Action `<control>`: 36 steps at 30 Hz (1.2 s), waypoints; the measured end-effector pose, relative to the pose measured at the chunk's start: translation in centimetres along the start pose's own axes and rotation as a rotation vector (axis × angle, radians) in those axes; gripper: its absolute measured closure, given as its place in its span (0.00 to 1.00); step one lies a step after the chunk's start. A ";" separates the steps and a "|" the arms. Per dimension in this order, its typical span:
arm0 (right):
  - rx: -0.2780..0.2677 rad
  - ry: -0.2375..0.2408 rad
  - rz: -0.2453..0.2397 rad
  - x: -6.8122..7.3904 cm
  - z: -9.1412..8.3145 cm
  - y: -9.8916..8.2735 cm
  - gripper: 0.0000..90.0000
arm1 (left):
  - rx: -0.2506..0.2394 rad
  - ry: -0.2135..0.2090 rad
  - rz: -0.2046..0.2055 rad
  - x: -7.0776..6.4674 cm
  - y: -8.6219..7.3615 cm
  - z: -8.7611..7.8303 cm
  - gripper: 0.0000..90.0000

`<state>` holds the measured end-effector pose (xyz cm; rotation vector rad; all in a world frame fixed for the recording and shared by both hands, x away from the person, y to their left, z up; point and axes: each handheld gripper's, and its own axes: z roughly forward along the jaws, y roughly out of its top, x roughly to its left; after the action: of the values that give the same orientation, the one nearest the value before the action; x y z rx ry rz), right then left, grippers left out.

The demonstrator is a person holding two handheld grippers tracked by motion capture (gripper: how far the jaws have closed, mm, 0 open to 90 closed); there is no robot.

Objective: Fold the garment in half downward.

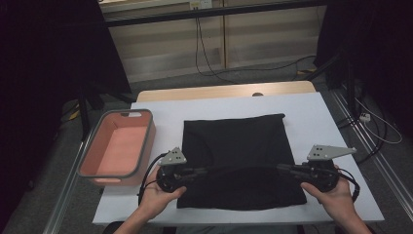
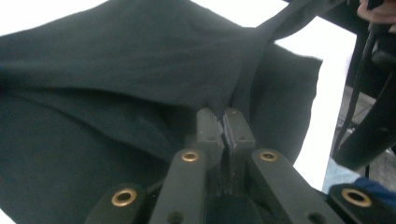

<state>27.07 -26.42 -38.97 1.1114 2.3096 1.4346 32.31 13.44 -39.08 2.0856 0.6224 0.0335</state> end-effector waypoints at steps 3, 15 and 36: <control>0.015 0.009 -0.005 0.4 0.3 -0.1 0.98 | 0.004 0.007 0.015 -0.5 -0.3 -0.2 0.97; 0.069 0.029 -0.039 2.2 0.2 -1.7 0.98 | 0.062 -0.018 0.037 -2.3 -2.5 -0.6 0.97; 0.119 0.033 -0.040 3.1 1.1 -3.2 0.67 | 0.066 0.017 0.002 -1.7 -3.5 -0.3 0.68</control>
<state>23.94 -24.37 -41.54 1.0738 2.4541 1.3269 29.35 14.48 -41.29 2.1513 0.6392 0.0323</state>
